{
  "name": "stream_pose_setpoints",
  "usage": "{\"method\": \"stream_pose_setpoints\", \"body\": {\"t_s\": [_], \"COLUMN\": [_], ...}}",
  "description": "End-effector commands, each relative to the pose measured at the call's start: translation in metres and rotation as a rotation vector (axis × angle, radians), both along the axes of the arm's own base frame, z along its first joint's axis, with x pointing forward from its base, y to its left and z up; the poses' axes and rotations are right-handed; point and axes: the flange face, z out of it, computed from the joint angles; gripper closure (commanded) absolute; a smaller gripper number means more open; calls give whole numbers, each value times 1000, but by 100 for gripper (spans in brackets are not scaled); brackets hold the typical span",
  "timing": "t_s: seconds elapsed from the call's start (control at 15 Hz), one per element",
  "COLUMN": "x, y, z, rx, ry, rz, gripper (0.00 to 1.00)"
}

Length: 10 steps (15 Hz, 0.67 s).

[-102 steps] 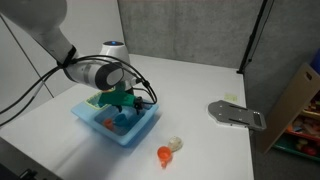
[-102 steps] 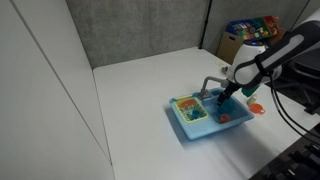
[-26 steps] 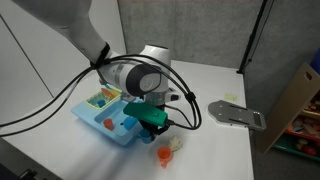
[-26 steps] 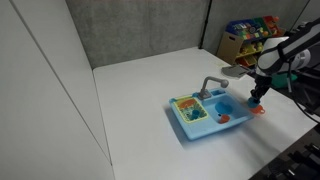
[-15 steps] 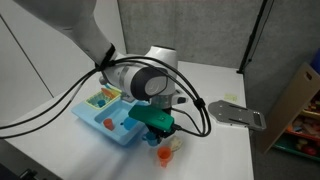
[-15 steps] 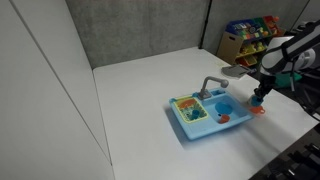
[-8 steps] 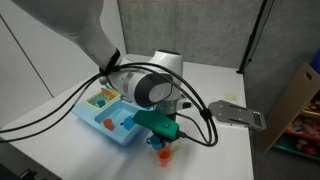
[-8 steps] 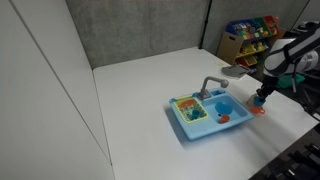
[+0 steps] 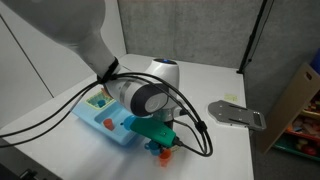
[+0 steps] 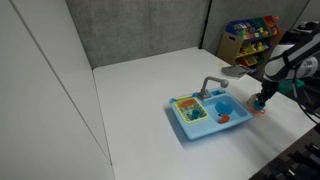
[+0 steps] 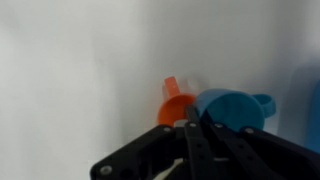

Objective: Put the blue cup on the table

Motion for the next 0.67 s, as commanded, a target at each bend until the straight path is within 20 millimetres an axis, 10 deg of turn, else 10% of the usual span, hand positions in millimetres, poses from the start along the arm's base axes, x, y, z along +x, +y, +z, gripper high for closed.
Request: {"method": "stream_pose_setpoints", "body": {"t_s": [0.0,0.6], "x": [-6,-19], "y": [2,20], "z": [0,-8], "rx": [3,24], "ry": [-13,7], "rz": [27,88], "gripper": [98,98]}}
